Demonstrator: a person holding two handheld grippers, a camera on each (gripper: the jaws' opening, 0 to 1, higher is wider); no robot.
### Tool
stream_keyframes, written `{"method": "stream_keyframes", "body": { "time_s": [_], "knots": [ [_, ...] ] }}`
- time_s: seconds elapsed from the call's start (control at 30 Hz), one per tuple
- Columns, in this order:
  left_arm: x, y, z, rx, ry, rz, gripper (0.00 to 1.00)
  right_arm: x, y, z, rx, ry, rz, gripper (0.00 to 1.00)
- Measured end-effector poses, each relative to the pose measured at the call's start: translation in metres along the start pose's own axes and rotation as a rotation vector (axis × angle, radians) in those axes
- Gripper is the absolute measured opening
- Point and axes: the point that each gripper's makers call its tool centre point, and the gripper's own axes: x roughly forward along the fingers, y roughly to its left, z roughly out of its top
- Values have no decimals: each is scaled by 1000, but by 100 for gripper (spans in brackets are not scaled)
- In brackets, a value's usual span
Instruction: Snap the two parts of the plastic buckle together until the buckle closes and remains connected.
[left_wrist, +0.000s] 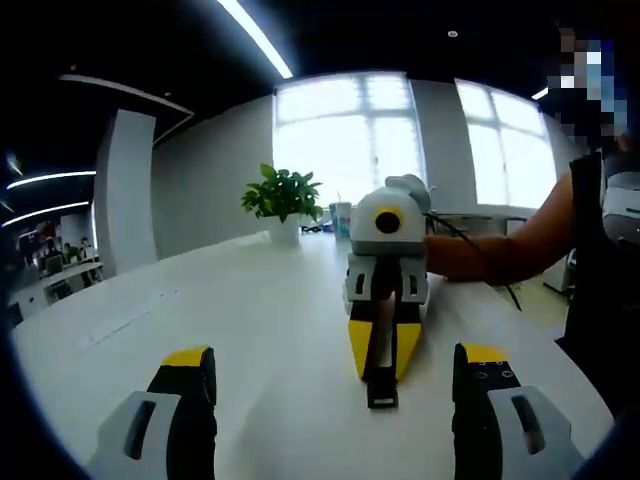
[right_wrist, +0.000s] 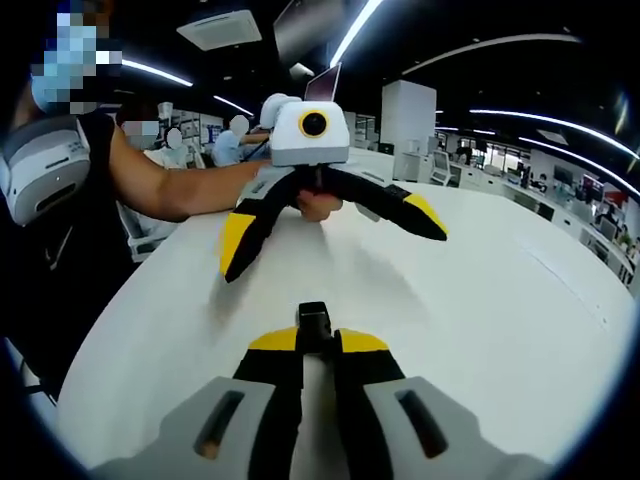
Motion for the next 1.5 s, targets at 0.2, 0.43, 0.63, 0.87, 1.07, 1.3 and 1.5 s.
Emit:
{"method": "stream_keyframes", "body": {
  "time_s": [0.2, 0.43, 0.63, 0.87, 1.07, 1.3, 1.5],
  "knots": [
    [-4, 16, -2, -12, 2, 62, 100, 1, 0, 1, 9, 1, 2, 9],
    [-10, 31, -5, -40, 21, 124, 100, -2, -9, 5, 19, -5, -42, 9],
    [-13, 35, 8, -48, -36, 139, 100, -7, -26, 5, 14, -1, -129, 9],
    [-18, 40, 10, -66, -45, 166, 100, -7, -33, 3, 24, 7, -159, 9],
    [-21, 50, 6, -71, -30, 219, 100, -5, -44, 4, 54, 14, -219, 9],
    [-29, 62, 4, -116, -15, 281, 100, -16, -65, 6, 81, -3, -312, 9],
    [-32, 63, 9, -111, -21, 297, 100, -22, -78, 5, 97, -6, -378, 9]
  ]
}}
